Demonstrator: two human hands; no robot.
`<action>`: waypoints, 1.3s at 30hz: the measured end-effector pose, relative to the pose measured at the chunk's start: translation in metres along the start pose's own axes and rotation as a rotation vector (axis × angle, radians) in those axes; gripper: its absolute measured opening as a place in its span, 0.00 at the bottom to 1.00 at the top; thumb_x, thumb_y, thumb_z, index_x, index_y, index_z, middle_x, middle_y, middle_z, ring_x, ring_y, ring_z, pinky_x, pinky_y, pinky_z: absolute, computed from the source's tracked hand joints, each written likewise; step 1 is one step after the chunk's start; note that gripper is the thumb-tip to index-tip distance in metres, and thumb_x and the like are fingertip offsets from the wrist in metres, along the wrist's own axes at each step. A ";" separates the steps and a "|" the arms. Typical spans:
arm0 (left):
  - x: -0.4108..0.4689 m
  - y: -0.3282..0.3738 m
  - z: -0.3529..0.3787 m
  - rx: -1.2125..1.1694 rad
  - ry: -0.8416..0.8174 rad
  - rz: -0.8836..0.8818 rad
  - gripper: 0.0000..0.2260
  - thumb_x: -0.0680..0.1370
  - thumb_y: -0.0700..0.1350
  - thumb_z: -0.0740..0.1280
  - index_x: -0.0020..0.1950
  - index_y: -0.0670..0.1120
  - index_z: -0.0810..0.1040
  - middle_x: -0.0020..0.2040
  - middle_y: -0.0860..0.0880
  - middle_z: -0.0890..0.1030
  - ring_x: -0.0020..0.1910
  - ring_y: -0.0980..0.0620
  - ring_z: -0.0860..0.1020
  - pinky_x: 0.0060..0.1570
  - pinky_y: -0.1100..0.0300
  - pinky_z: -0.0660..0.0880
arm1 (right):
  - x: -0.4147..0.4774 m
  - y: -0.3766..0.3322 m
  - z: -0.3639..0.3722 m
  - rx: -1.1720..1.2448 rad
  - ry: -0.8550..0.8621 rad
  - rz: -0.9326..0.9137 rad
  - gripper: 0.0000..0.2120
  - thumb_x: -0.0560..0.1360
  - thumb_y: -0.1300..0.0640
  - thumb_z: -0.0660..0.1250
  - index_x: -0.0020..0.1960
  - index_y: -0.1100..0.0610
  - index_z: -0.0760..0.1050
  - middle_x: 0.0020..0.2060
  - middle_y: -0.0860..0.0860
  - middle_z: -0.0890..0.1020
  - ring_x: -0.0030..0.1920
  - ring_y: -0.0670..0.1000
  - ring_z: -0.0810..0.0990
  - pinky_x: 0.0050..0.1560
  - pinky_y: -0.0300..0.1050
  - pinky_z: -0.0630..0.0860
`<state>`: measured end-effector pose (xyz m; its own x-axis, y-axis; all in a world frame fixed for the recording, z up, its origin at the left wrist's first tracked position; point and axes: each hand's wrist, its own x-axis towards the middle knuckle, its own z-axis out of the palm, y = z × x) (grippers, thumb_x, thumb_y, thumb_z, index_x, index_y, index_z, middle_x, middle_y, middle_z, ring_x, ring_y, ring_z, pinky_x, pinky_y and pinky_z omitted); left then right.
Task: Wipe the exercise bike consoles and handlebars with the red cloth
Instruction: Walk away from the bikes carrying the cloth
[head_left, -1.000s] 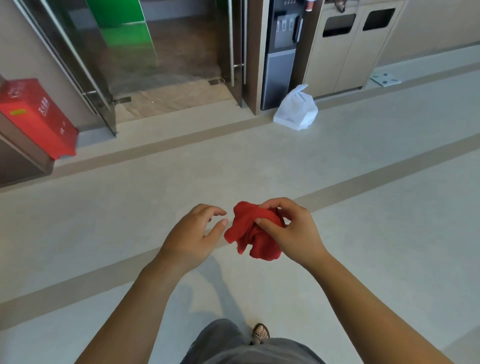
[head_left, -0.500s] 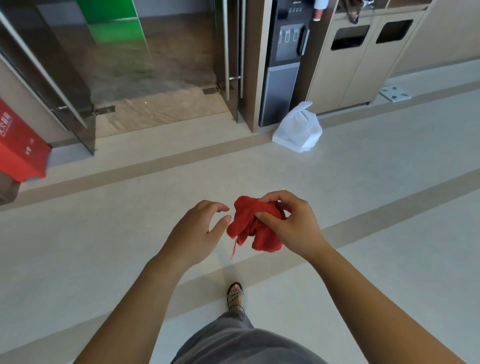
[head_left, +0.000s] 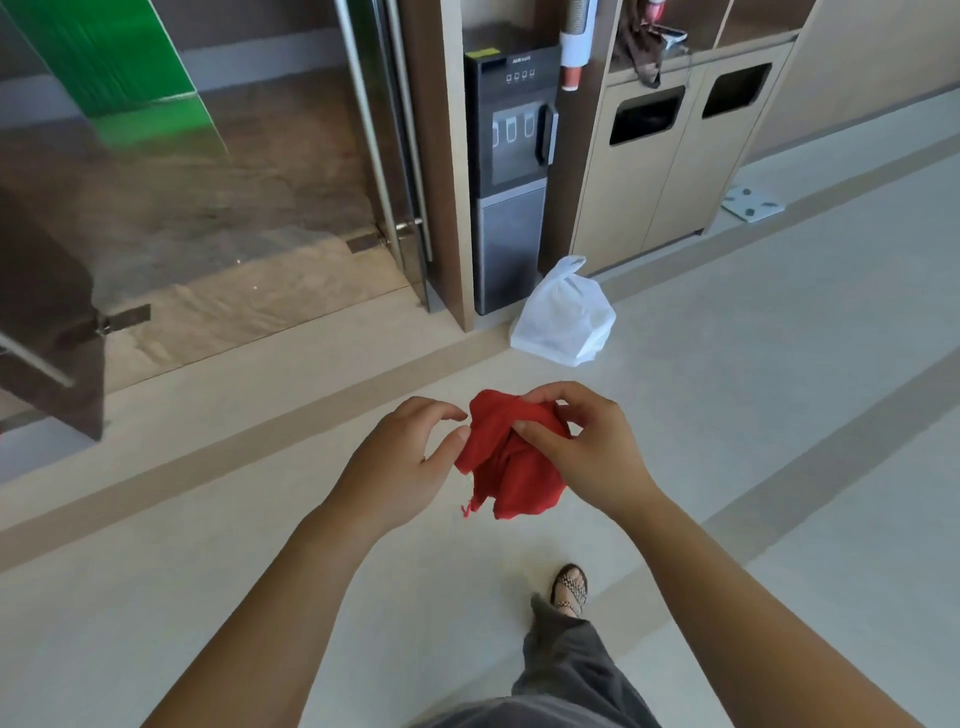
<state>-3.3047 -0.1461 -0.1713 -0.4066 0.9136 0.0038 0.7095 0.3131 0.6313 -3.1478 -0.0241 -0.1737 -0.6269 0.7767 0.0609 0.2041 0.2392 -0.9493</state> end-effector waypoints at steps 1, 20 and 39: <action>0.026 0.001 0.002 0.004 0.005 0.001 0.12 0.79 0.53 0.58 0.60 0.53 0.74 0.58 0.59 0.73 0.54 0.63 0.70 0.51 0.68 0.64 | 0.024 0.006 -0.008 0.002 0.002 -0.007 0.06 0.69 0.57 0.72 0.45 0.49 0.79 0.44 0.41 0.82 0.48 0.42 0.78 0.50 0.32 0.73; 0.472 0.034 -0.027 -0.009 0.153 0.008 0.12 0.79 0.53 0.57 0.58 0.54 0.75 0.55 0.58 0.75 0.53 0.63 0.71 0.49 0.75 0.63 | 0.476 0.034 -0.121 0.030 -0.049 -0.181 0.06 0.69 0.59 0.73 0.44 0.49 0.80 0.42 0.42 0.82 0.45 0.40 0.79 0.47 0.28 0.73; 0.833 0.013 -0.136 0.128 0.245 0.192 0.12 0.78 0.54 0.58 0.59 0.55 0.73 0.55 0.60 0.73 0.55 0.65 0.70 0.54 0.69 0.65 | 0.854 -0.008 -0.151 0.141 0.050 -0.331 0.08 0.68 0.61 0.74 0.41 0.48 0.80 0.39 0.42 0.84 0.43 0.44 0.82 0.47 0.37 0.77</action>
<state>-3.7124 0.5842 -0.0549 -0.3738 0.8743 0.3097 0.8469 0.1855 0.4984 -3.5712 0.7252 -0.0671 -0.6034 0.6990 0.3839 -0.1121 0.4023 -0.9086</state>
